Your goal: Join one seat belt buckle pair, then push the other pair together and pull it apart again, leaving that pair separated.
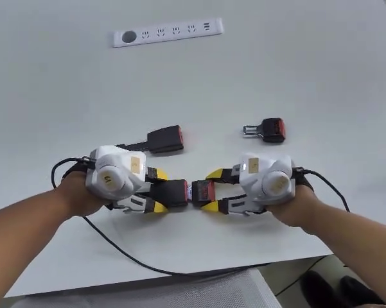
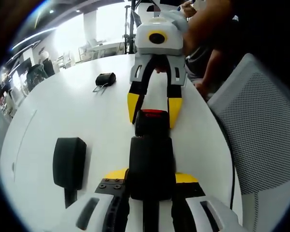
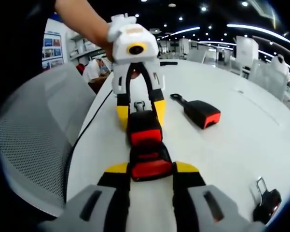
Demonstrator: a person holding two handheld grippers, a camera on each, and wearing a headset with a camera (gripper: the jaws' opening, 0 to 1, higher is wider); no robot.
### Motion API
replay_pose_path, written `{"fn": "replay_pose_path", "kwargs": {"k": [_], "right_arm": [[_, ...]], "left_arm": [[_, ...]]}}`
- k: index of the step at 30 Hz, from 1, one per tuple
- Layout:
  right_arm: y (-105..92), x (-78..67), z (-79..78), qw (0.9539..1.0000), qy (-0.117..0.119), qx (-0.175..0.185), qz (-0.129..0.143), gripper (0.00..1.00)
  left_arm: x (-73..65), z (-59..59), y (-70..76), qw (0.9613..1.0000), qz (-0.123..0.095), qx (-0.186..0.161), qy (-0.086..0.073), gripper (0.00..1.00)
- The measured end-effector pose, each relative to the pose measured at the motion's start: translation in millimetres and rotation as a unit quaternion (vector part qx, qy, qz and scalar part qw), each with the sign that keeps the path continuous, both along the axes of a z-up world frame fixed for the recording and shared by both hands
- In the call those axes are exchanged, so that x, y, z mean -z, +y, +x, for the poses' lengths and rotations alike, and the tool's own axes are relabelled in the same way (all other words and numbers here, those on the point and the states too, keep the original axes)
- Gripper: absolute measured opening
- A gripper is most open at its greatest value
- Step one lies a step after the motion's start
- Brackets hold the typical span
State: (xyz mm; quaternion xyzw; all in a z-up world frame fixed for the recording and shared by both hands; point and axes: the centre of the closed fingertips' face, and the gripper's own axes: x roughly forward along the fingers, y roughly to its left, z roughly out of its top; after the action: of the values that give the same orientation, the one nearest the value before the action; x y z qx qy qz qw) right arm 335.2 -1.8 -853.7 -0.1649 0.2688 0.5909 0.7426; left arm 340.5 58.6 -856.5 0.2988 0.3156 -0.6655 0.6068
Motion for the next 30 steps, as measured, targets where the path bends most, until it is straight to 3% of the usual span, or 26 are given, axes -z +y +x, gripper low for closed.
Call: {"fn": "replay_pose_path", "kwargs": {"k": [30], "right_arm": [[-0.5,-3.0,0.2,0.9998,0.007,0.011,0.017,0.32]], "left_arm": [[-2.8,-0.4,1.5,0.9998,-0.013,-0.012,0.007,0.33]]}}
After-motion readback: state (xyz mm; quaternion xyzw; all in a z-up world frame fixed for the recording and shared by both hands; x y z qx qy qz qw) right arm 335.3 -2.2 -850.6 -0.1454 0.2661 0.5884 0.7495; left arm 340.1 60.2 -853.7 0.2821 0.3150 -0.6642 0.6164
